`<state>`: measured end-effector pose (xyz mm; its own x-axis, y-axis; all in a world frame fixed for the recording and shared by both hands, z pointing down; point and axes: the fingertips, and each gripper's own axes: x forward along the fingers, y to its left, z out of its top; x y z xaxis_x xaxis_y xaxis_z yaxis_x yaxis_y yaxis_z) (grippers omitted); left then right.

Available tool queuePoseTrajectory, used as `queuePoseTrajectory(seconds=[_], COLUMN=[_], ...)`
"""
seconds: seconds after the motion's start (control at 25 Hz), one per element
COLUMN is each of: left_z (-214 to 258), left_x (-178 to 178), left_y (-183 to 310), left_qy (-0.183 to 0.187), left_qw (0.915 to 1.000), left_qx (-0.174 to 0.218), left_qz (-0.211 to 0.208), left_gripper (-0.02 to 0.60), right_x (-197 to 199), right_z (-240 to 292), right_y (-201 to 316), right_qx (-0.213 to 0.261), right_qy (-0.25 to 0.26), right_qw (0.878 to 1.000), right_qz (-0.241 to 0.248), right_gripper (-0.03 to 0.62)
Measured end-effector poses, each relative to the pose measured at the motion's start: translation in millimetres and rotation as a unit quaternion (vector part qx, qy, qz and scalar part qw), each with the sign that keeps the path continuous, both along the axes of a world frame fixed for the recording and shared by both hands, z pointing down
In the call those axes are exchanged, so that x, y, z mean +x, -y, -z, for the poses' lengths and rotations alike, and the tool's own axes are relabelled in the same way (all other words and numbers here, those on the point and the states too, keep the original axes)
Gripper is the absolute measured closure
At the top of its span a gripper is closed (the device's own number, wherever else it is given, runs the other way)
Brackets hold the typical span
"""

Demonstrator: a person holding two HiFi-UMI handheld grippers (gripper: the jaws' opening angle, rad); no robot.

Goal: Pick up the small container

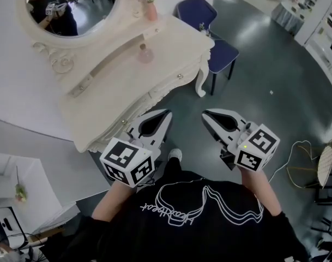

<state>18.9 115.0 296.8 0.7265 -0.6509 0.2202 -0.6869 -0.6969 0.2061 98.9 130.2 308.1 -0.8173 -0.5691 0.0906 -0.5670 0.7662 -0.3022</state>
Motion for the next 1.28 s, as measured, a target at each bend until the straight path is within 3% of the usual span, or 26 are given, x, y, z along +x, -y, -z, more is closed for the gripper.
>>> queuePoseTrajectory(seconds=[0.68, 1.28], left_z=[-5, -9], left_x=[-46, -100], left_y=[168, 229], left_qy=[0.004, -0.010], left_qw=[0.9996, 0.9999], left_qx=[-0.012, -0.003], left_qz=[-0.024, 0.003], left_gripper=[0.575, 0.575], right_x=[-51, -90], right_z=[-2, -6], right_y=[158, 222], right_qx=[-0.019, -0.027], right_qy=[0.003, -0.003], right_qw=[1.000, 0.999], right_qz=[-0.014, -0.021], right_gripper=[0.586, 0.586])
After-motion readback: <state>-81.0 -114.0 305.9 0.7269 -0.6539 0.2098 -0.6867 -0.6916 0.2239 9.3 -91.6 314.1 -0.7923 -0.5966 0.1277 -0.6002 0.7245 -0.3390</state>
